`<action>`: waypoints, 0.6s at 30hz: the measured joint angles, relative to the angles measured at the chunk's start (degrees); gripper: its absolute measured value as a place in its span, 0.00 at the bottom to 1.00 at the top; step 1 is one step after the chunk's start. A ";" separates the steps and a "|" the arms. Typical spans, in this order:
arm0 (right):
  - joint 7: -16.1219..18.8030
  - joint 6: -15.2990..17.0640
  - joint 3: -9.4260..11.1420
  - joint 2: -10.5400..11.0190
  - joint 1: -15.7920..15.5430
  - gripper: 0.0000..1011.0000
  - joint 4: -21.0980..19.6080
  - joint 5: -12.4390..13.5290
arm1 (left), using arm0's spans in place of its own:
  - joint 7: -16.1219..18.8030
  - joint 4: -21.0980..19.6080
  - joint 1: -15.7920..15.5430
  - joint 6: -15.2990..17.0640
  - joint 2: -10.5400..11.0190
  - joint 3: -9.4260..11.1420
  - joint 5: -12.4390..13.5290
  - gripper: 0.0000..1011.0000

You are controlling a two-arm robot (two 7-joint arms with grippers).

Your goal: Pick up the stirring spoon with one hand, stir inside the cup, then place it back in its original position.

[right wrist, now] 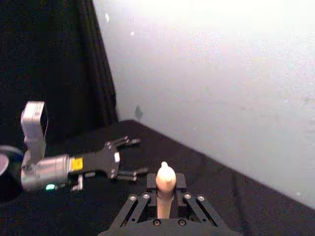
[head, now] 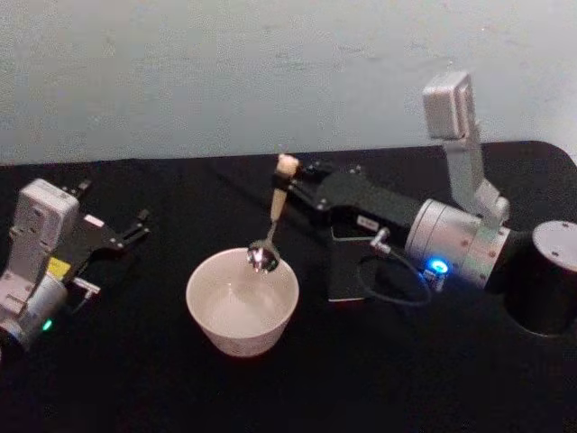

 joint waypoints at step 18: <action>-3.22 0.84 4.87 2.75 -1.80 0.21 -5.06 5.31 | 0.00 0.00 0.00 0.00 0.00 0.00 0.00 0.99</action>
